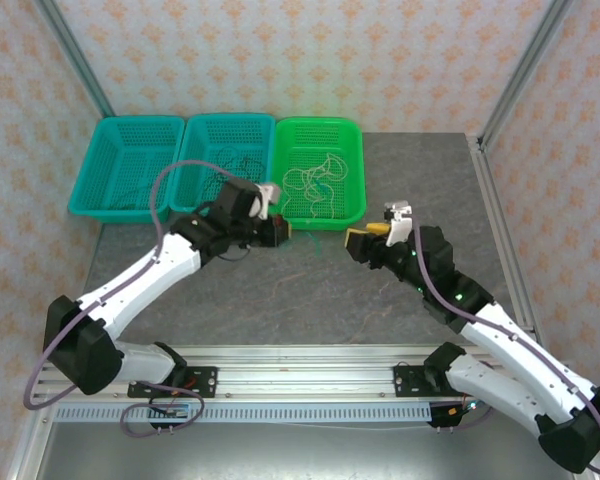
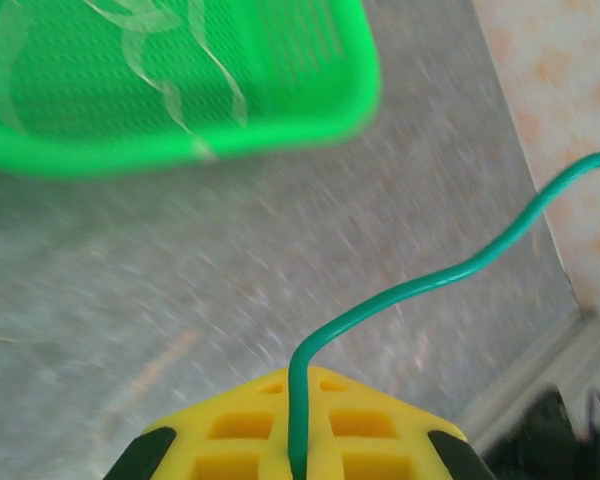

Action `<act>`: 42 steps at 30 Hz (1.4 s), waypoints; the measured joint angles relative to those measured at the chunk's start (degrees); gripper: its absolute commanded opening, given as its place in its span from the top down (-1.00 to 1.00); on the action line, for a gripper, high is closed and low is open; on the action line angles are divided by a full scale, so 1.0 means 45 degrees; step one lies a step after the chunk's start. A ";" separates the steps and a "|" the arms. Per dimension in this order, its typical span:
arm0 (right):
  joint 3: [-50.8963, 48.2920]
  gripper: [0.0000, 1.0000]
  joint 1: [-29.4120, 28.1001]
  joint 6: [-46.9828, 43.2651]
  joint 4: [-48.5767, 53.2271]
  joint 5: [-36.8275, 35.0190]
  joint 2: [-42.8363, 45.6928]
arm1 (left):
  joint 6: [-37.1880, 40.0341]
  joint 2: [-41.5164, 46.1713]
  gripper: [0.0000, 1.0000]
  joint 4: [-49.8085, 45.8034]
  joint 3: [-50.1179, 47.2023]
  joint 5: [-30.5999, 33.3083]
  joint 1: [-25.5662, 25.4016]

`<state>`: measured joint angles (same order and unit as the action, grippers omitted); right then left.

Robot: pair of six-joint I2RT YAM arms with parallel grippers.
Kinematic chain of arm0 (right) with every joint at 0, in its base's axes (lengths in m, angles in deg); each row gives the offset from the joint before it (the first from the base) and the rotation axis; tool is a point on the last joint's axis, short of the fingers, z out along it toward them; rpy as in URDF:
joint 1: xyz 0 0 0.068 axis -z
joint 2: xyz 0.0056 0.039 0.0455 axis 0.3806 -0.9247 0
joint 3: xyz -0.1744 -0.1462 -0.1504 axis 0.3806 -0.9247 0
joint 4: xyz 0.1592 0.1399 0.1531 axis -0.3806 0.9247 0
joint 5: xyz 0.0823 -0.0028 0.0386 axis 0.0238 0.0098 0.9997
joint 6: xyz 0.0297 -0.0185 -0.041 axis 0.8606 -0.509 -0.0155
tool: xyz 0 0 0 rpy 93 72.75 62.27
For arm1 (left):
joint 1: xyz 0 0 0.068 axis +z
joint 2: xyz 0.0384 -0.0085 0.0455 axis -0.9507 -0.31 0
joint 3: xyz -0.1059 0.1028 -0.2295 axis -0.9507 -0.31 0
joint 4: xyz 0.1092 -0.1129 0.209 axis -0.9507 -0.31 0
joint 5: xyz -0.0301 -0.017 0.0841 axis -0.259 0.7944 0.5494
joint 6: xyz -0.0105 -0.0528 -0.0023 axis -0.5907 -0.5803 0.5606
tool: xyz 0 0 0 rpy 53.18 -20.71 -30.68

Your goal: Untangle the cables

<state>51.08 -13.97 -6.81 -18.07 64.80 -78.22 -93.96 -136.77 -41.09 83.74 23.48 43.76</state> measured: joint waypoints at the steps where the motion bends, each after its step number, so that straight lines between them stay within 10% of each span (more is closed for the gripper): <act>1: -0.0029 -0.30 0.0000 0.0078 -0.0092 -0.0112 0.0165 | 0.0005 0.0005 1.00 -0.0073 0.0243 0.0257 0.0631; 11: -0.0262 -0.33 0.0000 0.0427 0.0374 -0.1418 0.1146 | 0.0364 -0.2453 1.00 -0.0733 0.3638 0.2307 0.7465; 17: -0.0418 -0.34 0.0000 0.0622 0.0923 -0.1753 0.1481 | 0.0233 -0.5824 1.00 -0.1885 0.6853 0.3327 0.9534; 21: -0.0418 -0.33 0.0000 0.0622 0.1384 -0.1792 0.1617 | 0.0073 -0.7985 0.95 -0.2900 0.9335 0.3531 1.0248; 25: -0.0413 -0.34 0.0000 0.0627 0.1778 -0.1904 0.1821 | -0.0180 -0.9170 0.20 -0.3672 1.0598 0.3463 1.0836; 31: -0.0413 -0.34 0.0000 0.0641 0.2021 -0.2229 0.2030 | -0.0529 -0.8932 -0.04 -0.4124 1.0564 0.2987 1.1254; 42: -0.0971 -0.47 0.0253 0.1175 0.2059 -0.6135 0.1763 | -0.0996 0.0612 -0.46 -0.1467 0.2613 0.2229 0.8704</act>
<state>46.71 -12.83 -1.52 -8.80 37.19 -70.28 -98.44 -134.02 -47.69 95.50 33.51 82.93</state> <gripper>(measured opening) 0.725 0.689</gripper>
